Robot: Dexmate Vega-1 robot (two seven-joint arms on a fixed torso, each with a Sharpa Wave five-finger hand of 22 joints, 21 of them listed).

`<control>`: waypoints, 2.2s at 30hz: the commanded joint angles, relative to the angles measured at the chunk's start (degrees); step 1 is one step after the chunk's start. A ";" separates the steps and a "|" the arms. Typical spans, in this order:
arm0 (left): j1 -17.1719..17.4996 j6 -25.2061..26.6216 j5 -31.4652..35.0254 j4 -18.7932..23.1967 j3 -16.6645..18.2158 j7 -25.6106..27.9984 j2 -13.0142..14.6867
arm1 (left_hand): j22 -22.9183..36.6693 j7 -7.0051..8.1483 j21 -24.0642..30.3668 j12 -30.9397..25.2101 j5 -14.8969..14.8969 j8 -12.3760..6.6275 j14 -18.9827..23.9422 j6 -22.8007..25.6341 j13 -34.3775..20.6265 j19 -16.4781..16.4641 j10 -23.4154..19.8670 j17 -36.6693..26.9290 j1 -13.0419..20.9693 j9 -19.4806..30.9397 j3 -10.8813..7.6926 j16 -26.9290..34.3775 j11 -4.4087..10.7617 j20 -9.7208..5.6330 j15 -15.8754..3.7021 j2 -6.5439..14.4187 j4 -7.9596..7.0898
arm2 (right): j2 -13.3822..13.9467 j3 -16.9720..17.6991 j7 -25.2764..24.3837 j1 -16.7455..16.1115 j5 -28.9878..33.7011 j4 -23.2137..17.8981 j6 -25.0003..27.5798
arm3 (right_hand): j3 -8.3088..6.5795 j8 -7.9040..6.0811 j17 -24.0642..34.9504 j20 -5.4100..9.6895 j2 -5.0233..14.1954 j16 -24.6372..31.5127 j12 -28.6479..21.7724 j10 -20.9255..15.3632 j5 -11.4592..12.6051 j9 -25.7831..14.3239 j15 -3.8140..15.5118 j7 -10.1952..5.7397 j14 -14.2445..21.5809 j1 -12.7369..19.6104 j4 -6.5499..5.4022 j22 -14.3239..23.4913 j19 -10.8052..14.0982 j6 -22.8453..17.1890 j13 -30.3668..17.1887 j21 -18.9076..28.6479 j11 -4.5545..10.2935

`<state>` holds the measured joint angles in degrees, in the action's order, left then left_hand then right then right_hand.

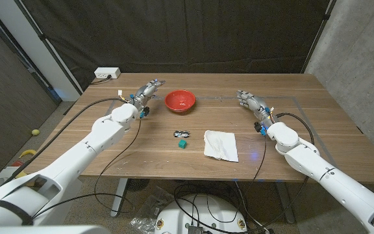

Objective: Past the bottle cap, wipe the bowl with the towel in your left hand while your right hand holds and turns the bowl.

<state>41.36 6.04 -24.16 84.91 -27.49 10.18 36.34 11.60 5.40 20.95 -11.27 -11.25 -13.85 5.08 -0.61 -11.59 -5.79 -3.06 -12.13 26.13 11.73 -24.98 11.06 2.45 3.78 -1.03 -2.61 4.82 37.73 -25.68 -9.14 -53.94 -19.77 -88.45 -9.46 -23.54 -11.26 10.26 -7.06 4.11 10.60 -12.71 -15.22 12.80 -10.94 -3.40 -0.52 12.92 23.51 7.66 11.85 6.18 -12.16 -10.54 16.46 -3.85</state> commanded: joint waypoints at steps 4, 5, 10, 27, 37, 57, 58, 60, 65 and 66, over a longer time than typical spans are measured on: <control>0.53 0.28 0.86 0.93 0.30 -0.32 0.35 | 0.18 0.28 0.03 -0.41 -0.40 0.06 -0.39 0.43 -0.22 0.19 0.27 -0.33 0.12 0.00 0.40 0.02 -0.02 0.10 -0.06 0.20 -0.11 | 1.45 -0.08 -2.35 -1.93 2.95 -3.77 1.84 | -0.08 0.14 0.16 -0.11 0.19 -0.07 0.12 0.30 -0.20 -0.08 -0.01 -0.04 -0.15 0.20 0.21 0.30 -0.36 0.42 -0.13 -0.26 0.01; 0.50 0.26 0.98 0.93 0.26 -0.29 0.32 | 0.18 0.27 0.01 -0.42 -0.41 0.08 -0.39 0.41 -0.23 0.23 0.27 -0.33 0.12 -0.01 0.41 0.03 0.00 0.14 0.00 0.21 -0.12 | 1.54 -0.04 -2.60 -2.08 3.13 -4.10 2.12 | -0.09 0.13 0.16 -0.11 0.20 -0.08 0.14 0.31 -0.20 -0.08 0.03 -0.04 -0.18 0.24 0.23 0.30 -0.36 0.41 -0.13 -0.26 -0.02; 0.44 0.24 1.23 1.05 0.08 -0.49 0.23 | 0.19 0.30 0.04 -0.43 -0.45 0.09 -0.41 0.43 -0.23 0.19 0.30 -0.34 0.10 -0.02 0.47 0.07 0.01 0.11 0.01 0.23 -0.16 | 1.92 0.10 -3.06 -2.60 3.70 -4.92 2.52 | -0.12 0.12 0.14 -0.09 0.26 -0.10 0.15 0.32 -0.21 -0.08 -0.03 0.00 -0.30 0.38 0.31 0.30 -0.38 0.42 -0.14 -0.29 -0.03; 1.62 0.72 2.24 3.18 0.19 0.00 1.10 | 0.21 0.31 0.02 -0.38 -0.55 0.16 -0.63 0.42 -0.24 0.31 0.56 -0.36 0.10 -0.05 0.68 0.14 -0.10 0.13 -0.10 0.24 -0.23 | 3.39 -0.59 -4.33 -3.38 7.71 -8.71 5.39 | -0.10 0.22 0.09 0.00 0.30 -0.12 0.21 0.32 -0.31 -0.08 0.06 -0.10 -0.68 0.72 0.52 0.30 -0.50 0.81 -0.15 -0.38 0.13; 3.82 -0.15 1.33 4.10 1.52 0.23 2.10 | 0.23 0.24 0.01 -0.42 -0.60 0.19 -0.69 0.43 -0.24 0.38 0.54 -0.37 0.07 -0.06 0.80 0.19 -0.14 0.23 -0.13 0.25 -0.29 | 4.17 -2.06 -2.99 -1.61 9.05 -12.19 11.28 | 0.44 0.15 0.33 0.27 0.53 0.29 0.10 -0.14 -0.67 -0.08 0.15 -0.11 -0.13 -0.16 -0.20 0.32 -0.03 0.75 -0.16 -0.22 0.19; 8.06 -2.25 -0.74 5.63 4.27 0.27 4.38 | 0.26 0.29 -0.01 -0.52 -0.67 0.23 -0.63 0.50 -0.25 0.54 0.44 -0.40 -0.05 -0.08 1.07 0.34 0.08 0.55 0.06 0.27 -0.46 | 3.15 -7.96 0.42 6.00 15.09 -14.42 21.28 | 2.44 0.49 0.53 1.13 -0.33 -0.03 0.90 2.03 -1.86 -0.09 0.24 -0.48 -2.16 -2.74 -1.47 0.37 -1.12 2.23 -0.21 -0.76 0.59; 8.19 -2.35 -0.82 5.66 4.35 0.26 4.44 | 0.26 0.26 -0.03 -0.52 -0.67 0.27 -0.64 0.41 -0.25 0.59 0.44 -0.40 -0.05 -0.08 1.09 0.34 0.04 0.57 0.07 0.27 -0.46 | 3.01 -8.32 0.54 6.42 15.46 -14.57 22.06 | 2.53 0.59 0.53 1.17 -0.35 -0.05 0.99 2.30 -1.93 -0.09 0.22 -0.43 -2.31 -2.84 -1.52 0.38 -1.15 2.57 -0.21 -0.78 0.76; 8.46 -2.47 -0.97 5.80 4.50 0.23 4.57 | 0.26 0.37 -0.02 -0.55 -0.68 0.27 -0.65 0.44 -0.25 0.58 0.40 -0.40 -0.07 -0.08 1.12 0.36 -0.08 0.57 0.07 0.28 -0.49 | 2.78 -9.11 0.85 7.30 16.29 -14.77 23.43 | 2.66 0.67 0.52 1.26 -0.34 -0.16 1.13 2.75 -2.04 -0.10 0.31 -0.50 -2.78 -2.94 -1.57 0.39 -1.30 2.96 -0.22 -0.85 0.81; 9.06 -2.87 -1.23 6.01 4.76 0.17 4.80 | 0.27 0.41 -0.03 -0.55 -0.69 0.29 -0.66 0.42 -0.25 0.62 0.42 -0.40 -0.10 -0.08 1.18 0.38 -0.13 0.59 0.08 0.29 -0.53 | 2.19 -11.00 1.61 9.35 18.31 -15.10 26.43 | 2.50 0.71 0.47 1.71 0.19 -0.25 1.29 3.39 -2.08 -0.11 0.59 -0.58 -3.35 -2.57 -1.48 0.40 -1.48 3.48 -0.22 -0.94 0.94; 9.15 -2.92 -1.29 6.05 4.79 0.08 4.87 | 0.27 0.41 -0.03 -0.54 -0.70 0.30 -0.64 0.41 -0.25 0.63 0.45 -0.40 -0.10 -0.08 1.19 0.39 -0.16 0.61 0.10 0.29 -0.53 | 2.08 -11.38 1.75 9.75 18.73 -15.12 26.93 | 2.40 0.73 0.44 1.92 0.40 -0.25 1.30 3.50 -2.07 -0.11 0.54 -0.66 -3.48 -2.39 -1.42 0.40 -1.49 3.66 -0.23 -0.95 0.92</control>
<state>48.99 3.94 -24.71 90.41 -23.51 10.47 40.46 11.58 5.64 20.95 -11.27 -11.47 -13.71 4.46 -0.38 -11.58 -5.19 -2.54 -12.39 26.14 11.44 -23.95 11.06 2.38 4.41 -1.01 -2.61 4.26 40.79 -33.61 -8.90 -48.12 -4.88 -102.61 11.32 -21.17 -10.59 10.54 -5.62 3.87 10.37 -11.54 -12.23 10.80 -10.94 -2.87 -1.14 9.96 20.89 6.23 12.14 4.73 -9.06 -10.53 15.80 -2.95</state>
